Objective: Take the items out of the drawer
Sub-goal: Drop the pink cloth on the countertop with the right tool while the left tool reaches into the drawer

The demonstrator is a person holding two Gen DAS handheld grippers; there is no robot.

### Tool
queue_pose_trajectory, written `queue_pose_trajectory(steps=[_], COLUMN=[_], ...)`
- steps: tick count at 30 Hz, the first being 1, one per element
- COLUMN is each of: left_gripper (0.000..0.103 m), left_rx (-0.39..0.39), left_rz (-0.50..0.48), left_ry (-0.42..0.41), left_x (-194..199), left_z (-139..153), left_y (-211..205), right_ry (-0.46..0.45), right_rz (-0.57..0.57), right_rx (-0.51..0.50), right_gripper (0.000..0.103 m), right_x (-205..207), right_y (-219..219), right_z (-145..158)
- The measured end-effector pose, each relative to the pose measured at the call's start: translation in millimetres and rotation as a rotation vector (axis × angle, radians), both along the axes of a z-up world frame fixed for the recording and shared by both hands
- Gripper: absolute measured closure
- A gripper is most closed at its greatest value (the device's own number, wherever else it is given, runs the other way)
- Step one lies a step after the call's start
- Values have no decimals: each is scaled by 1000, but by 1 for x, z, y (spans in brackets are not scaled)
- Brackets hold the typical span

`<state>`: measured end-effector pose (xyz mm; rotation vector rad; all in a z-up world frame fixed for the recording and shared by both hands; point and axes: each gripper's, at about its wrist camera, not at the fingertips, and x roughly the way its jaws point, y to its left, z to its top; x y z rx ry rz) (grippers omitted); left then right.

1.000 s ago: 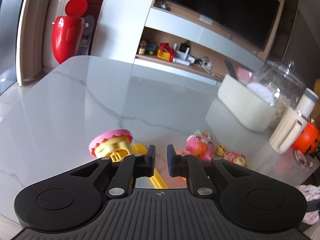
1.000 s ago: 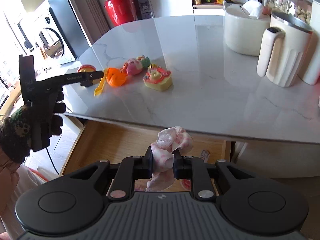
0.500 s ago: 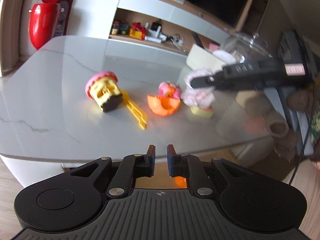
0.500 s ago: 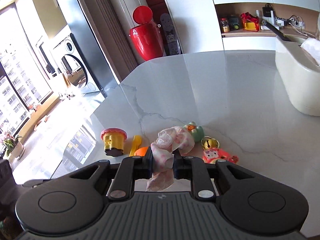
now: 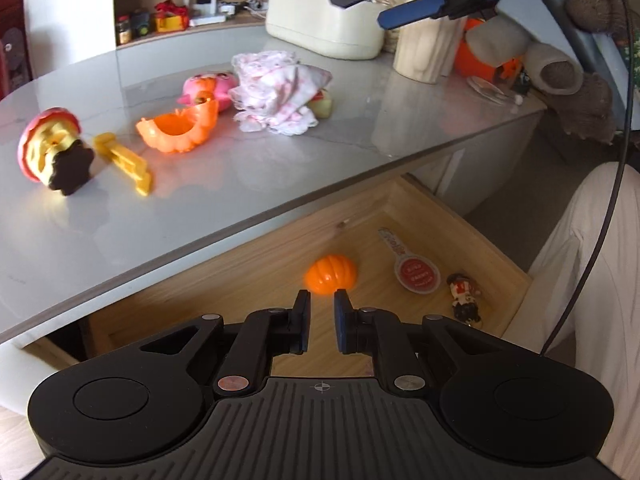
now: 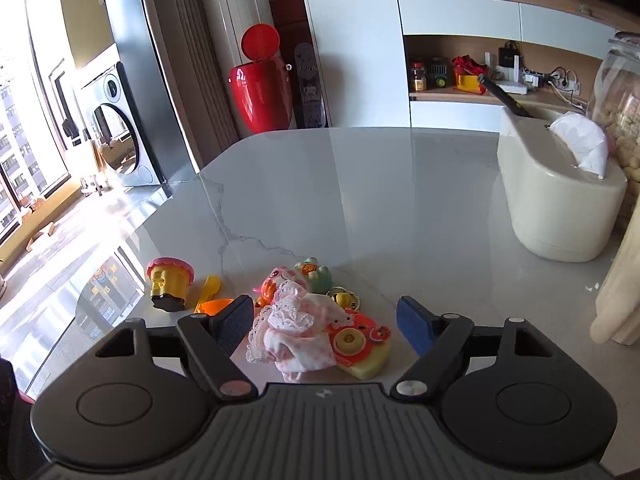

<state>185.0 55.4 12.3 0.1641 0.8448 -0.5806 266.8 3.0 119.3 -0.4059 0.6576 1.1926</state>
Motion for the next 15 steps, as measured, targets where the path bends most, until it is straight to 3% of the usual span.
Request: queue_pose_trajectory(steps=[4, 10, 12, 15], left_gripper=[90, 89, 89, 89], left_rx=[64, 169, 178, 149], left_rz=[-85, -243, -278, -314], left_ry=[17, 48, 88, 236], left_x=[2, 1, 6, 20], left_z=[-10, -25, -30, -42], left_y=[-27, -79, -100, -136], right_ry=[19, 41, 70, 157], right_rz=[-11, -117, -169, -257], right_rx=[9, -94, -115, -90], right_gripper=[15, 13, 13, 13], right_x=[12, 44, 56, 76], right_y=[-49, -123, -139, -154], right_z=[13, -19, -32, -37])
